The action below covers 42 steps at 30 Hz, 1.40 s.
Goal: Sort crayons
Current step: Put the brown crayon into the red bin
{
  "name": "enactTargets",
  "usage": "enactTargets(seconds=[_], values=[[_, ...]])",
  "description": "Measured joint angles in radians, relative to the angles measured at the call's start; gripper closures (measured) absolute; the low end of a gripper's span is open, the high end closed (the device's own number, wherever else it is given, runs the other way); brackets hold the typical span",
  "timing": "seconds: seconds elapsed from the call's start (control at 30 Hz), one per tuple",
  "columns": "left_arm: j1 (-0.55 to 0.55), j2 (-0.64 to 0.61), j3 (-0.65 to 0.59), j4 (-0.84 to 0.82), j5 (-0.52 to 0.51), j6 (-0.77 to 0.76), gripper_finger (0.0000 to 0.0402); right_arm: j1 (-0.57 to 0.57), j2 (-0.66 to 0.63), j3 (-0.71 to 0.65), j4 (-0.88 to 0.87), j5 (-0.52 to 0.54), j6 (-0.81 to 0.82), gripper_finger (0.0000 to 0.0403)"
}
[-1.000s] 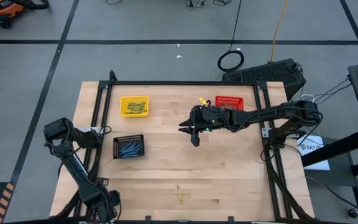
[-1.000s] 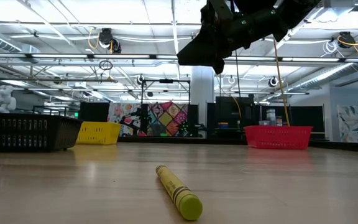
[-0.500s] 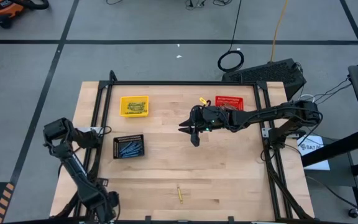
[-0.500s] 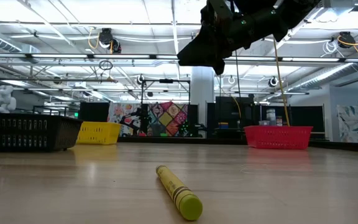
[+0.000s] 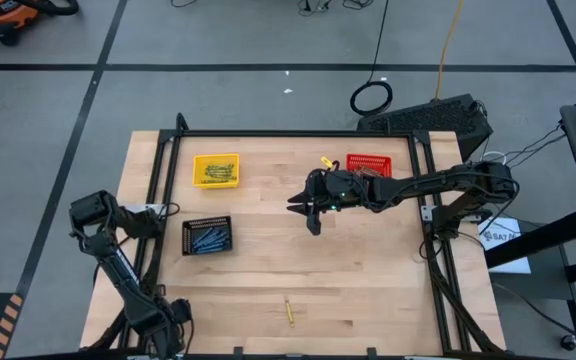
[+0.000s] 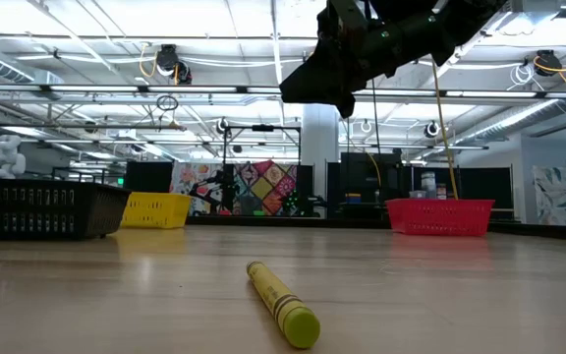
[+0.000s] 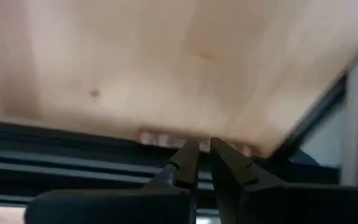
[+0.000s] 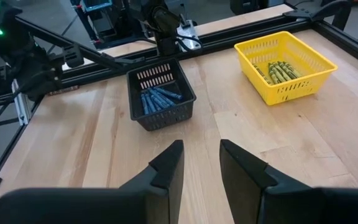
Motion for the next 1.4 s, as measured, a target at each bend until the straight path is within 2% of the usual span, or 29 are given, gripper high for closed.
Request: enactTargets(seconds=[0.17, 0.37, 0.57, 1.03, 1.4], values=[[-0.002, 0.0, -0.009, 0.066, 0.024, 0.008, 0.035, 0.0, 0.0, 0.0, 0.001, 0.002, 0.0, 0.0312], [-0.014, 0.0, -0.01, 0.054, 0.021, -0.001, 0.0315, 0.002, 0.0, 0.0, 0.0, 0.002, 0.0, 0.0312], [-0.031, 0.0, -0.01, 0.06, 0.16, 0.011, 0.0312, 0.004, 0.0, 0.0, 0.0, 0.002, 0.0, 0.0312], [-0.044, 0.0, -0.01, 0.06, 0.061, 0.027, 0.0313, 0.004, 0.0, 0.0, -0.001, 0.002, 0.0, 0.0312], [-0.059, 0.0, -0.065, 0.073, 0.077, 0.04, 0.0313, 0.004, 0.0, 0.0, -0.02, -0.001, 0.0, 0.0312]])
